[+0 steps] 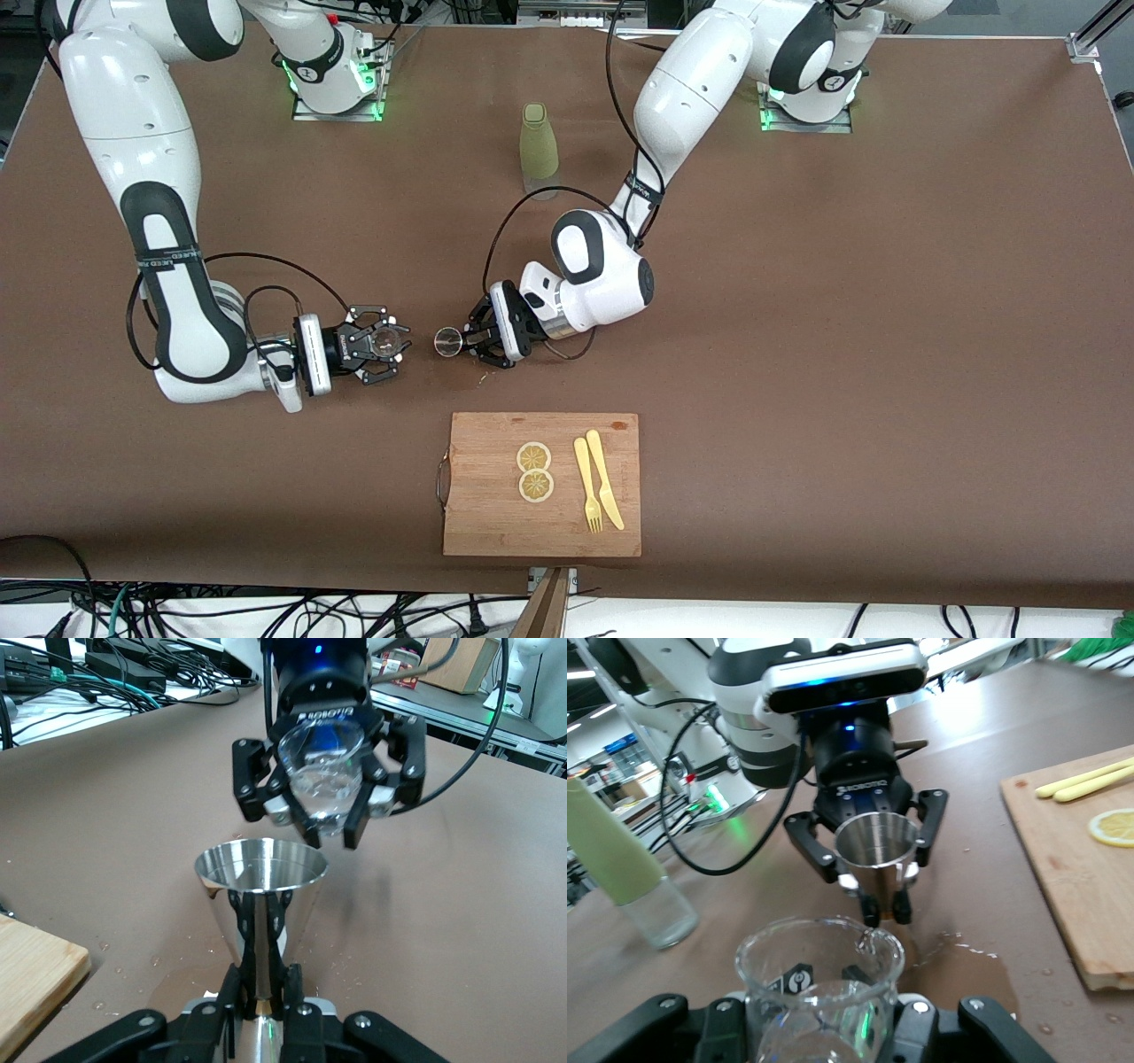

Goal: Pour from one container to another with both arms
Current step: 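Bring the jigger beside the beaker rim with the left gripper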

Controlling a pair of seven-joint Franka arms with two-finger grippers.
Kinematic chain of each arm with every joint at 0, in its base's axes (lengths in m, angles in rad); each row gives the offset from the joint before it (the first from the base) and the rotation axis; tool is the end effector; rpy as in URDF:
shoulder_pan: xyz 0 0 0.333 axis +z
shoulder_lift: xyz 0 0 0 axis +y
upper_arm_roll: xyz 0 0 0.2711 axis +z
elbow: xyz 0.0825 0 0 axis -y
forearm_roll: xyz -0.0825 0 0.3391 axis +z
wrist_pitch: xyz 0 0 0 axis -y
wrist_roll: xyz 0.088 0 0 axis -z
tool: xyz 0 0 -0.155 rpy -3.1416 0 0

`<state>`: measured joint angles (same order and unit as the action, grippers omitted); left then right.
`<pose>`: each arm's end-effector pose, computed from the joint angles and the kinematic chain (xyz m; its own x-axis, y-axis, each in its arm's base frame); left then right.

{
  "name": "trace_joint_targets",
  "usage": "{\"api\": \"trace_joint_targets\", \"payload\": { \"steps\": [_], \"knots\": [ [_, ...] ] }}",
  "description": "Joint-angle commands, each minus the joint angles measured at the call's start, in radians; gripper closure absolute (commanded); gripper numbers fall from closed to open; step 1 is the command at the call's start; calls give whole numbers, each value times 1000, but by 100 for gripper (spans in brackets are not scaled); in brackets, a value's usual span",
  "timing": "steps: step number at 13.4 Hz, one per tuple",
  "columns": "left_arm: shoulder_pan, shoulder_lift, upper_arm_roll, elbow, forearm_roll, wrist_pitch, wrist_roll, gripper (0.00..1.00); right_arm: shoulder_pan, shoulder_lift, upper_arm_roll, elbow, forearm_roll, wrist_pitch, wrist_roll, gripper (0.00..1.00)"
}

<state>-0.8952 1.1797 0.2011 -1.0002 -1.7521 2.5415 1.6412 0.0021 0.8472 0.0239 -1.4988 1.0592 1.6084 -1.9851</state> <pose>0.5326 -0.5370 0.1404 0.3365 -0.4093 0.8481 -0.9283 -0.2953 0.2258 0.5703 0.1456 0.1561 0.2579 0.4508 0.8545 0.9076 0.1901 -0.3743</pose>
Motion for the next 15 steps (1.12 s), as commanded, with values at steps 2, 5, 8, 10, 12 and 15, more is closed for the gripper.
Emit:
{"api": "trace_joint_targets", "payload": {
  "steps": [2, 5, 8, 10, 12, 15],
  "knots": [
    [-1, 32, 11, 51, -44, 0, 6, 100, 1, -22, 7, 18, -56, -31, 103, 75],
    [-1, 32, 11, 51, -43, 0, 6, 100, 16, -22, 14, 55, -62, -28, 159, 75],
    [2, 32, 15, 58, -43, -1, 6, 100, 42, -22, 13, 75, -67, -21, 229, 75],
    [5, 34, 15, 58, -43, -1, 6, 100, 56, -22, 14, 91, -79, -19, 250, 75],
    [5, 35, 15, 58, -43, -1, 6, 100, 65, -22, 14, 91, -79, -16, 256, 75],
    [12, 35, 14, 60, -43, -1, 6, 100, 85, -22, 13, 97, -113, -15, 294, 75]
  ]
}}
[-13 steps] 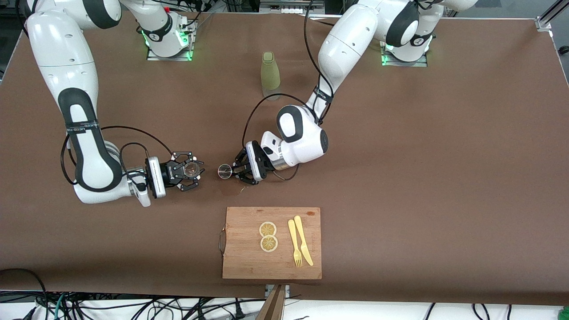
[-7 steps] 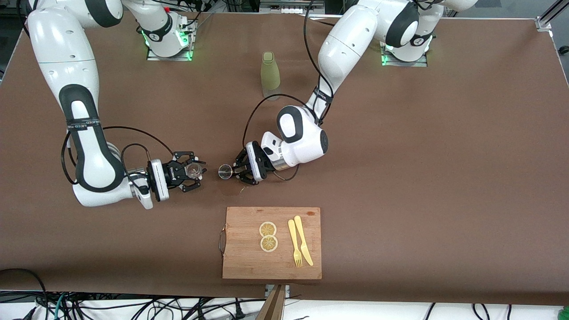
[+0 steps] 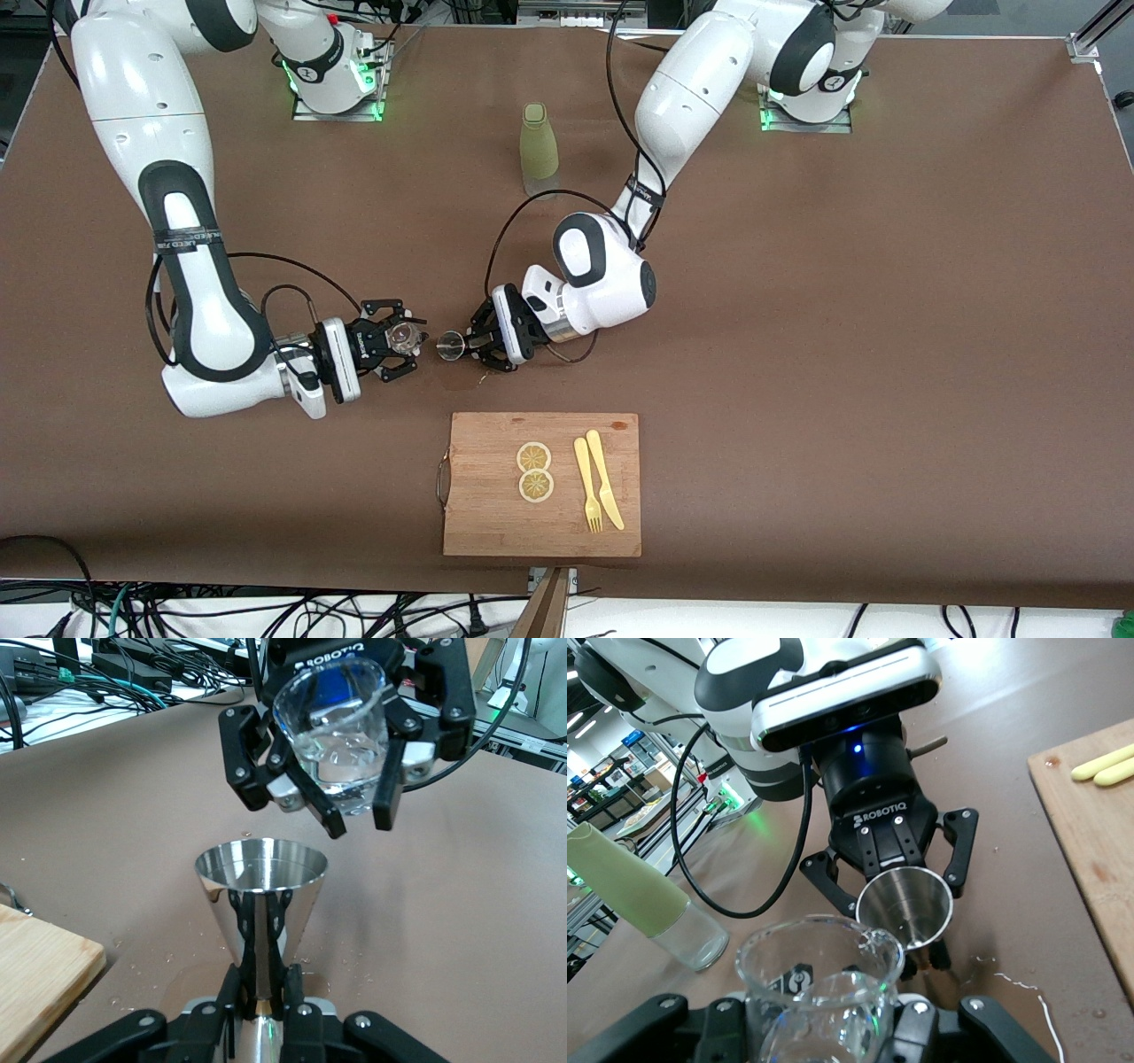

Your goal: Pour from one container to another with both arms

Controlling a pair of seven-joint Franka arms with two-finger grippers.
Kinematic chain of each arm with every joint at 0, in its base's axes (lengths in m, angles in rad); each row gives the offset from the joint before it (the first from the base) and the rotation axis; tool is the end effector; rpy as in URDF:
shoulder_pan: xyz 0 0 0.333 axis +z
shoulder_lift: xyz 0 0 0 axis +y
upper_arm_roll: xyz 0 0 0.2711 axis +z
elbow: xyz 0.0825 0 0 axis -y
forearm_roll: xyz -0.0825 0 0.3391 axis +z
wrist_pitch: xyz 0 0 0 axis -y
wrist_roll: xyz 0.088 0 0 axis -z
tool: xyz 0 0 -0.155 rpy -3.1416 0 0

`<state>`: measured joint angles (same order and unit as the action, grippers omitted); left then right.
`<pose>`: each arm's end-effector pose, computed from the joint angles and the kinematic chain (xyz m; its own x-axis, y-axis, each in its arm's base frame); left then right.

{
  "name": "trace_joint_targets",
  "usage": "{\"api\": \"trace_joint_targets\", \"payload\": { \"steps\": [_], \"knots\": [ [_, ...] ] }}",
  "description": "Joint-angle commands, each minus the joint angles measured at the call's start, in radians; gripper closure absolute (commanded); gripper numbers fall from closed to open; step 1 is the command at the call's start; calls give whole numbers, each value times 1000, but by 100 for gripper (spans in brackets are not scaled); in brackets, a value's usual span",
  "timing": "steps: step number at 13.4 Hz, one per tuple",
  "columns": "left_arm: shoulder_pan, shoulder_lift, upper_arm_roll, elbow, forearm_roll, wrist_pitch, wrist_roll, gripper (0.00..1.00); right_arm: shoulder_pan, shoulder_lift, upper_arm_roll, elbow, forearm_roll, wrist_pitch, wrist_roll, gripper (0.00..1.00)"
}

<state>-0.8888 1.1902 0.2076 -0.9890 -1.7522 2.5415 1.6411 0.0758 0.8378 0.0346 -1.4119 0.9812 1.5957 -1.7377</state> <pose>0.5379 -0.5324 0.1382 0.3346 -0.4103 0.8484 -0.9275 -0.3025 0.2195 0.5748 0.1885 0.1841 0.3293 0.5678 0.7544 0.8500 0.1696 -0.4987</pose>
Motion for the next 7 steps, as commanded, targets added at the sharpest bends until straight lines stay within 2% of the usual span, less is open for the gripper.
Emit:
{"api": "trace_joint_targets", "payload": {
  "steps": [1, 7],
  "knots": [
    [7, 25, 7, 49, -43, -1, 6, 100, 19, -12, 4, 24, -47, -2, 61, 75],
    [8, 25, 7, 49, -44, -1, 6, 100, 41, -9, 4, 39, -79, 9, 90, 75]
  ]
}}
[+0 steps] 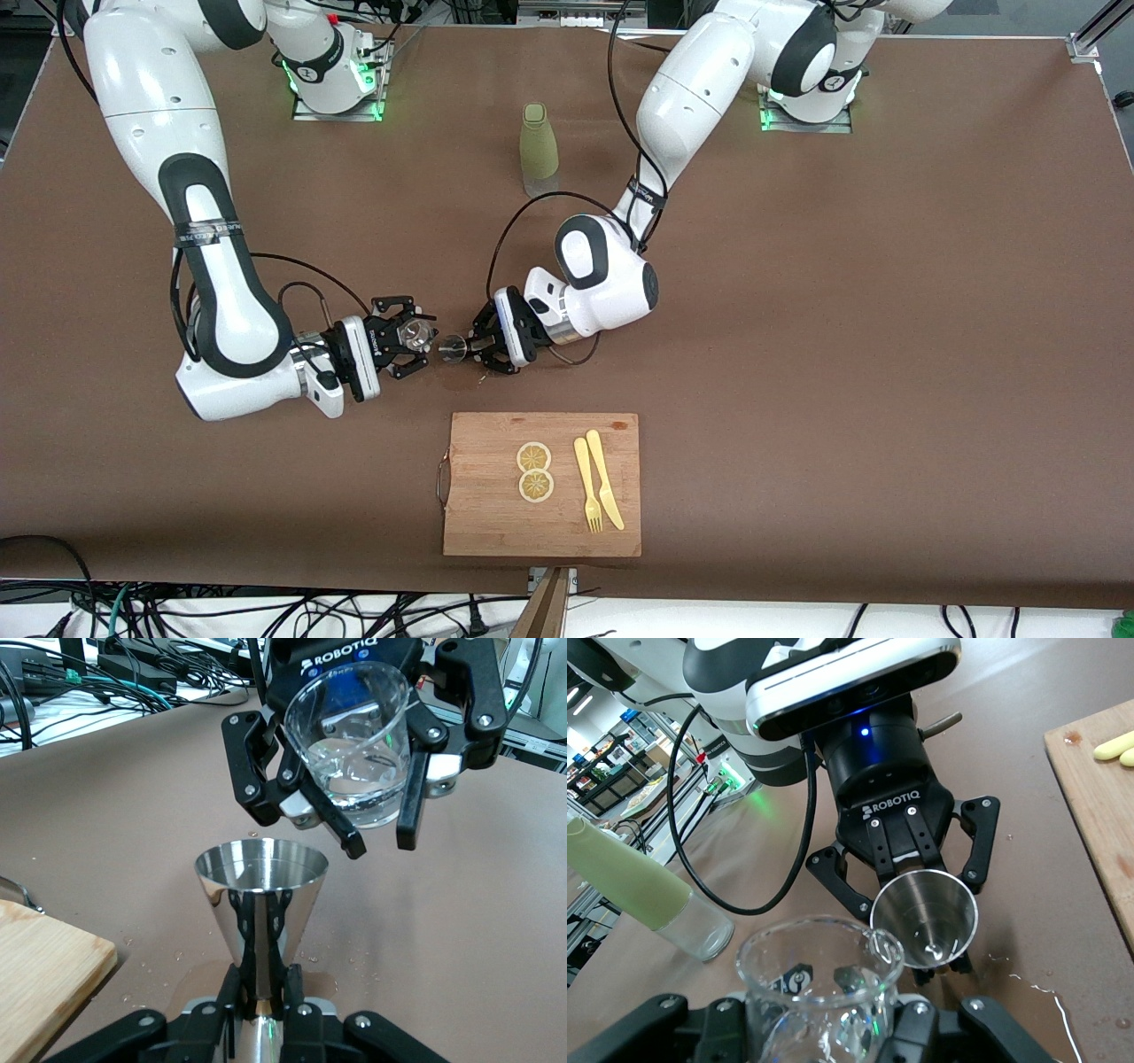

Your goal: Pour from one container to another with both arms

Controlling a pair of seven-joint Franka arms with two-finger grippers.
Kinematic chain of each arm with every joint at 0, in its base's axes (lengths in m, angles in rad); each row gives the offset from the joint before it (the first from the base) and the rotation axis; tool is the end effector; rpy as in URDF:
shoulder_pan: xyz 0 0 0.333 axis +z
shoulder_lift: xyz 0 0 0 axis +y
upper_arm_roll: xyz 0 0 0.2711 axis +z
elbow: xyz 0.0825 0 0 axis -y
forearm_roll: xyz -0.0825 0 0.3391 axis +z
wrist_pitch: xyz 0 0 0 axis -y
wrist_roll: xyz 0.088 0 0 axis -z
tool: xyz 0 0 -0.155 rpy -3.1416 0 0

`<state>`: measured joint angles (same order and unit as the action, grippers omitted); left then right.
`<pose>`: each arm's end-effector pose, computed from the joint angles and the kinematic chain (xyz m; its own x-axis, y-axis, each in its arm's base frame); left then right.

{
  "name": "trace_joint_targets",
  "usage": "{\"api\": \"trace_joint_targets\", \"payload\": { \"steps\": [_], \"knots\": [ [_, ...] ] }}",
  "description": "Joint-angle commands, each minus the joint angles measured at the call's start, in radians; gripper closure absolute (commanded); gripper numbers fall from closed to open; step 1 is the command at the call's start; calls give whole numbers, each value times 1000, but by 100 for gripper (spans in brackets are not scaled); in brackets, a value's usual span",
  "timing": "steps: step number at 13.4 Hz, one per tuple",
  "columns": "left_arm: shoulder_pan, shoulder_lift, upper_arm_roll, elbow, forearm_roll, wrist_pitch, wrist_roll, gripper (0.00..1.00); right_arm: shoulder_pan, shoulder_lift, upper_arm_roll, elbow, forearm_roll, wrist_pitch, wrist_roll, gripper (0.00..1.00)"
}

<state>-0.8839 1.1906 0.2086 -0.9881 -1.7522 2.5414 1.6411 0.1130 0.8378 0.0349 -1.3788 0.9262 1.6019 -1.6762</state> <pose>0.5409 -0.5296 0.1384 0.3358 -0.4088 0.8486 -0.9262 -0.3072 0.2185 0.5737 0.2053 0.1894 0.3103 0.6299 0.7120 0.8408 0.1677 -0.5148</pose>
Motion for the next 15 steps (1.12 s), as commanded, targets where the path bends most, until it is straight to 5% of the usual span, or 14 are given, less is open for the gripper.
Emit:
{"api": "trace_joint_targets", "payload": {
  "steps": [1, 15],
  "knots": [
    [3, 24, 6, 48, -44, -1, 6, 100, 11, -11, 3, 12, -29, 4, 35, 75],
    [-1, 23, 6, 45, -43, -3, 69, 100, 60, -9, 3, 63, -158, 42, 194, 75]
  ]
}}
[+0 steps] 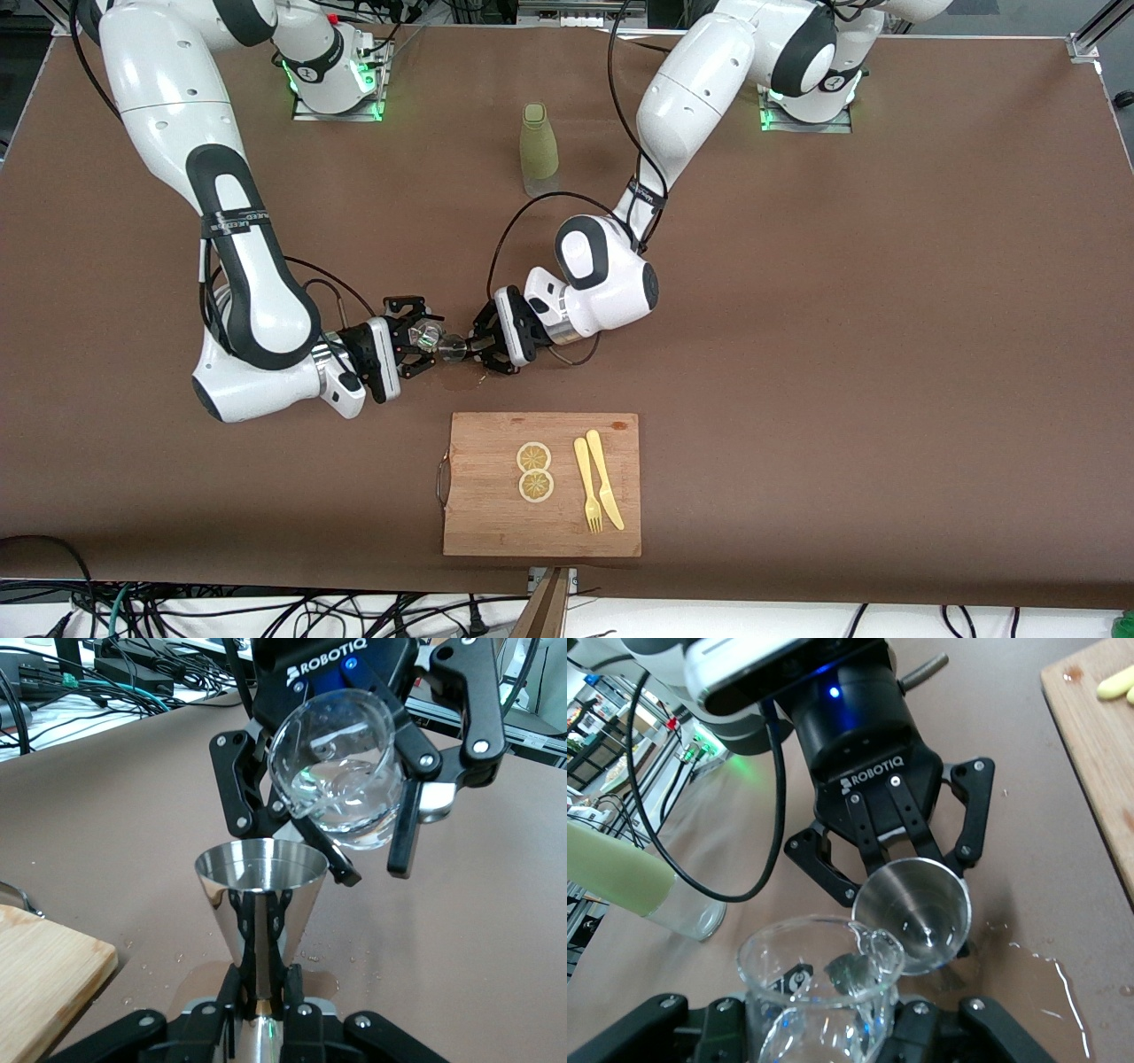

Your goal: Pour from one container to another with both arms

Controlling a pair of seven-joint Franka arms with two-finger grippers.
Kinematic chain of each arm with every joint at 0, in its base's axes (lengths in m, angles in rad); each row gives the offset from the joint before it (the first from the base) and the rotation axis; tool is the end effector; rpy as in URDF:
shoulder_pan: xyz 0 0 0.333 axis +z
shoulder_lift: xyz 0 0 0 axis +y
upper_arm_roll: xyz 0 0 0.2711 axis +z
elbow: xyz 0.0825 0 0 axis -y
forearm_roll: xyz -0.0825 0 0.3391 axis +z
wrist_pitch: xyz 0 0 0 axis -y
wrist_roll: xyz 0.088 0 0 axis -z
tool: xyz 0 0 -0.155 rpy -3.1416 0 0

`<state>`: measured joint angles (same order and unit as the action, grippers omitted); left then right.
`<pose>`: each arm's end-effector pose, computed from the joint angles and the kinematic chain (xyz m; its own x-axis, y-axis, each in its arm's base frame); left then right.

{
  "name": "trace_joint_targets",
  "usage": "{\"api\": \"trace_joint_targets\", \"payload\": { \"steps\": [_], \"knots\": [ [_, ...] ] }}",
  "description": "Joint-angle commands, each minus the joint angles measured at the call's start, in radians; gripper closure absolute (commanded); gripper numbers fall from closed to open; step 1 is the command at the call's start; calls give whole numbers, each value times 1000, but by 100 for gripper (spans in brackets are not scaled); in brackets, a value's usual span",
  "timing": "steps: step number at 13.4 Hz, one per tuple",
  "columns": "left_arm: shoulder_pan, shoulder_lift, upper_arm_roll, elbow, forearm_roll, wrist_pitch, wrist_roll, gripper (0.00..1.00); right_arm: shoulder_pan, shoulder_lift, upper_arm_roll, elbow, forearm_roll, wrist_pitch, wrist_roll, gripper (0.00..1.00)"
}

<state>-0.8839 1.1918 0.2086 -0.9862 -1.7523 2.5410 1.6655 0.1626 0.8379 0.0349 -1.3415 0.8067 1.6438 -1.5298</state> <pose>0.5409 -0.5299 0.1384 0.3125 -0.4158 0.8541 -0.9344 -0.2965 0.1976 0.5739 0.2207 0.1891 0.3146 0.7451 0.5880 0.8277 0.0879 -0.5543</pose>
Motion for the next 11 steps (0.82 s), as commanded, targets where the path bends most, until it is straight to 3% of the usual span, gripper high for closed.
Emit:
{"api": "trace_joint_targets", "payload": {
  "steps": [1, 11],
  "knots": [
    [-1, 22, 8, 43, -42, -2, 66, 100, 12, -10, 2, 27, -50, -1, 69, 76],
    [-1, 23, 9, 38, -42, -1, 86, 100, 41, -10, 3, 53, -127, -1, 195, 77]
  ]
}}
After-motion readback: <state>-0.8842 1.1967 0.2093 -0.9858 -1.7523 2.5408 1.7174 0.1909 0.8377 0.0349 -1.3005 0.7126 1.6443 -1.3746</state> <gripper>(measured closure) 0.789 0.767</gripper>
